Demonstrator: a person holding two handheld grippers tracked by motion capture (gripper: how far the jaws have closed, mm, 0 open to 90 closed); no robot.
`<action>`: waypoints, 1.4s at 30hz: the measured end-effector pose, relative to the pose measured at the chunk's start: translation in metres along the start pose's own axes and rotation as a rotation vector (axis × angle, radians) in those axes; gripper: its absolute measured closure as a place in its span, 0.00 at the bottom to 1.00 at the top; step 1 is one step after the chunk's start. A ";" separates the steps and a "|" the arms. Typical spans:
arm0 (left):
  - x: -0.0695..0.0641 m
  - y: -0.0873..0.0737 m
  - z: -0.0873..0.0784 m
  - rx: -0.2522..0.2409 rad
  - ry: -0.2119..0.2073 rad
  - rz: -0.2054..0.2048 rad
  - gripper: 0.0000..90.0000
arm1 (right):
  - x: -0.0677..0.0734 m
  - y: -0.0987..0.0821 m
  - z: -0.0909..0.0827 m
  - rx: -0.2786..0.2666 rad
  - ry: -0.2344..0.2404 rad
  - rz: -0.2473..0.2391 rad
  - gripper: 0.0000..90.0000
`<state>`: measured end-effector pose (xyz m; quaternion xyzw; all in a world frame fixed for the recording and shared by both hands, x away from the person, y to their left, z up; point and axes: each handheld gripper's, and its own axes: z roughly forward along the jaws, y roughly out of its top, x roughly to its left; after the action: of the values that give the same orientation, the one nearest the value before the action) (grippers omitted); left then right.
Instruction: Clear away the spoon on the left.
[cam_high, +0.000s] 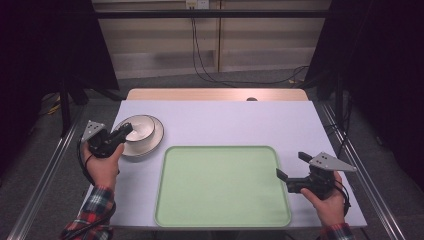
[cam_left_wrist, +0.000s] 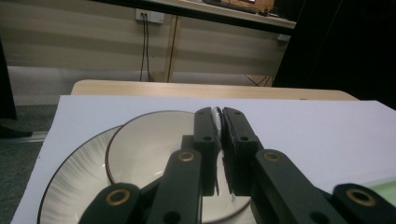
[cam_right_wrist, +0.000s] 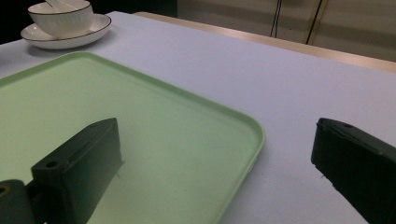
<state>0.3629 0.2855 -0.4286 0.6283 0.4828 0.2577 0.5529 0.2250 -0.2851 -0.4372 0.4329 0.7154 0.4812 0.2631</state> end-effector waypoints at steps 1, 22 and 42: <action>0.001 0.002 0.002 0.001 0.001 -0.009 0.94 | 0.000 0.000 0.000 0.000 0.000 0.000 0.02; 0.008 0.012 0.038 -0.069 0.038 -0.067 0.94 | -0.002 0.000 -0.002 -0.017 0.004 0.017 0.02; 0.007 0.014 0.047 -0.063 0.038 -0.122 0.95 | -0.005 -0.001 -0.002 -0.008 -0.004 0.018 0.02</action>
<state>0.4110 0.2718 -0.4294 0.5750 0.5224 0.2505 0.5777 0.2251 -0.2908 -0.4378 0.4393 0.7090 0.4856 0.2618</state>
